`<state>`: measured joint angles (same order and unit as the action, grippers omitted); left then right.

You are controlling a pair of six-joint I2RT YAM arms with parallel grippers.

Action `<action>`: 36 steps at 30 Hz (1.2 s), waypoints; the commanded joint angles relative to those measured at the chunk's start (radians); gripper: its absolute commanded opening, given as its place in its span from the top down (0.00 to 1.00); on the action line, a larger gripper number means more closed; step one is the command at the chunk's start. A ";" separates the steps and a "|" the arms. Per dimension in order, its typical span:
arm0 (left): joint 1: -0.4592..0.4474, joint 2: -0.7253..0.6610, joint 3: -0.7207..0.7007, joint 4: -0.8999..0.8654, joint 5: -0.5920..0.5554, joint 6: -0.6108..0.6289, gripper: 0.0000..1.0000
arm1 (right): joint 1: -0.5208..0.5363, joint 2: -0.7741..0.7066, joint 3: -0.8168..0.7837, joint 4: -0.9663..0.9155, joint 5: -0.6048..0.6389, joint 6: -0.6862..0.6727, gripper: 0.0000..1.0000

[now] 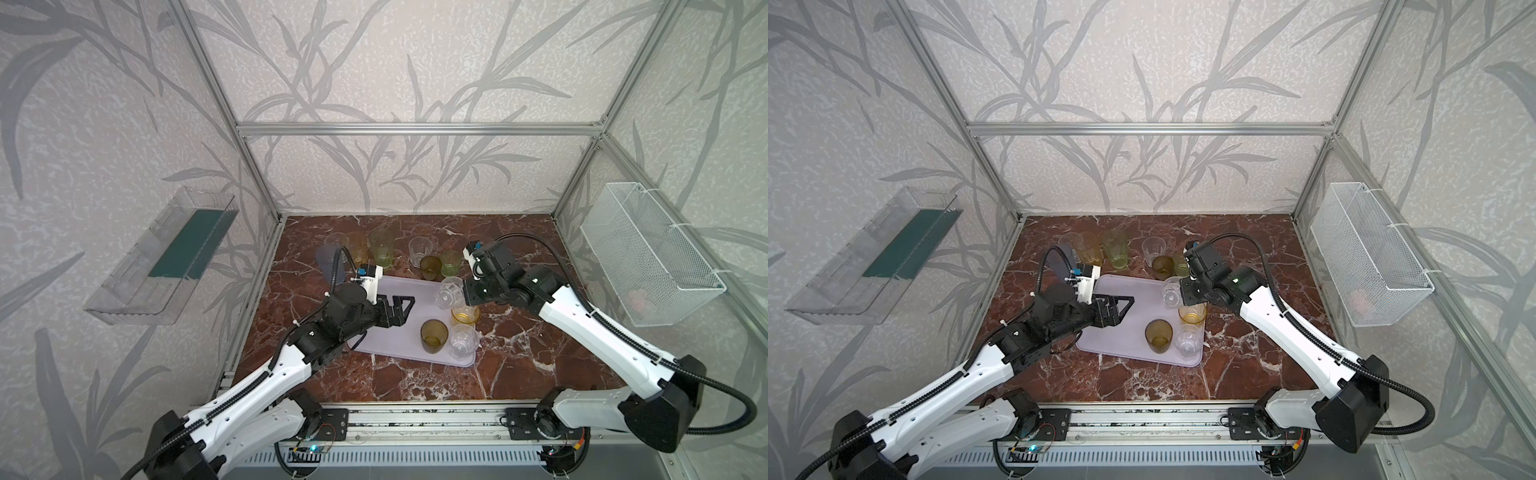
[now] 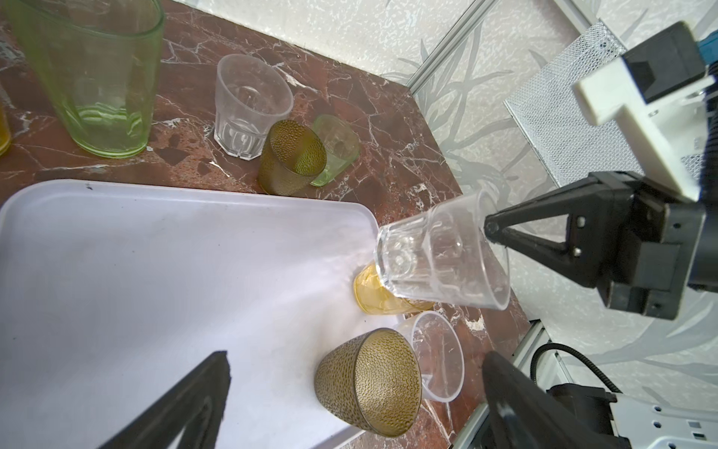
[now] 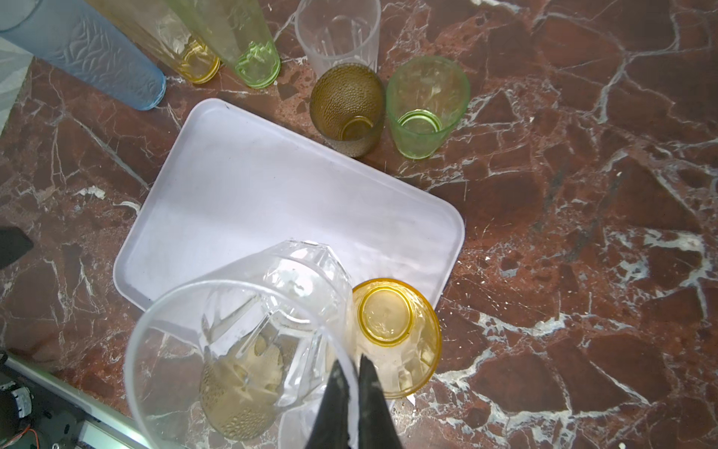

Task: Place the glasses into the tray
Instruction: Place the glass on the tray.

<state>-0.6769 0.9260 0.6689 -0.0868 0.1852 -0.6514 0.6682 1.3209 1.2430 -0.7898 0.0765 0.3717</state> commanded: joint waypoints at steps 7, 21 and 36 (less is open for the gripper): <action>0.020 -0.014 0.002 0.032 -0.012 -0.036 0.01 | 0.048 0.066 0.007 0.034 0.000 0.015 1.00; 0.027 -0.021 -0.005 0.013 -0.060 -0.023 0.01 | 0.057 0.136 -0.052 0.082 0.005 0.042 1.00; 0.028 -0.030 -0.008 0.005 -0.073 -0.022 0.01 | 0.066 0.233 -0.026 0.082 -0.003 0.047 0.95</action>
<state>-0.6529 0.9138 0.6685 -0.0750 0.1287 -0.6735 0.7254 1.5463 1.1919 -0.7227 0.0776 0.4114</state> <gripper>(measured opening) 0.992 0.067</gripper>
